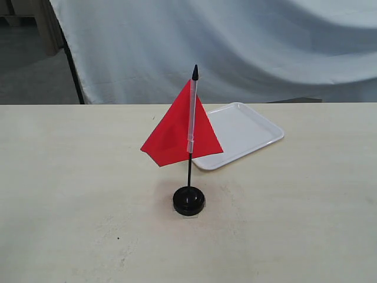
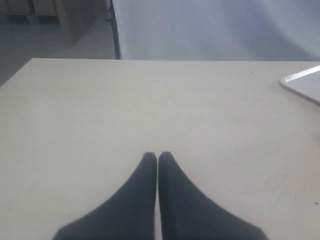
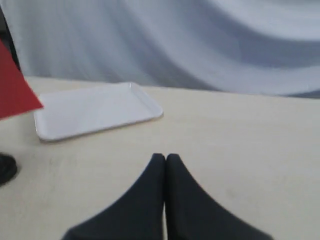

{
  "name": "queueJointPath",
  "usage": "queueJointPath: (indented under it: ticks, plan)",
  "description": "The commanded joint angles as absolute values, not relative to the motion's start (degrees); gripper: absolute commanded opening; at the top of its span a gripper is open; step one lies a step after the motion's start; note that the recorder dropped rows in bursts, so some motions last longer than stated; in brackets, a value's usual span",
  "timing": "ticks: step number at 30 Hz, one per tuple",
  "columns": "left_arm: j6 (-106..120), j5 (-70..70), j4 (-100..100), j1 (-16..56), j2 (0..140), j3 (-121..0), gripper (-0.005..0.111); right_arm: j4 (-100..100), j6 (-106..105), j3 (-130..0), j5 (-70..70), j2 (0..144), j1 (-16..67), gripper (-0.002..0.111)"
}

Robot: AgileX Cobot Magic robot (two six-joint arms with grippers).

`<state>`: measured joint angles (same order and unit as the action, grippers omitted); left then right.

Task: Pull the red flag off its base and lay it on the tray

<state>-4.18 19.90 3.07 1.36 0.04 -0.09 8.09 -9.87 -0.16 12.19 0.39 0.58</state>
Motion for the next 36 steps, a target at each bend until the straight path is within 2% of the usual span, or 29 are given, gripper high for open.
queueJointPath:
  ticks: [1,8,14,16,20,22,26,28,32,35,36]
  plan:
    - [-4.3,19.7,2.8,1.2,0.0,0.0,0.001,9.2,-8.2,0.0,-5.0,0.0,0.8,-0.001]
    - [-4.3,19.7,2.8,1.2,0.0,0.0,0.001,9.2,-5.9,0.0,-24.5,0.0,0.8,-0.001]
    - [-4.3,19.7,2.8,1.2,0.0,0.0,0.001,8.7,19.4,0.0,-35.0,0.0,0.8,-0.001]
    - [-4.3,19.7,2.8,1.2,0.0,0.0,0.001,6.8,32.5,0.0,-33.8,0.0,0.8,-0.001]
    - [-4.3,19.7,2.8,1.2,0.0,0.0,0.001,3.5,33.2,0.0,-40.5,0.5,0.8,-0.001]
    - [-4.3,19.7,2.8,1.2,0.0,0.0,0.001,-2.4,33.2,-1.8,-43.6,5.8,0.8,-0.001]
    - [-4.3,19.7,2.8,1.2,0.0,0.0,0.001,-17.0,33.5,-7.3,-48.8,25.9,0.8,-0.001]
    - [-4.3,19.7,2.8,1.2,0.0,0.0,0.001,-21.6,30.3,-7.4,-59.1,42.7,0.8,-0.001]
    - [-4.3,19.7,2.8,1.2,0.0,0.0,0.001,-26.4,18.2,-9.4,-70.0,74.3,0.8,-0.001]
    - [-4.3,19.7,2.8,1.2,0.0,0.0,0.001,-35.7,17.6,-18.1,-70.0,98.3,3.1,-0.001]
    - [-4.3,19.7,2.8,1.2,0.0,0.0,0.001,-37.0,17.6,-19.9,-70.0,101.9,4.3,-0.001]
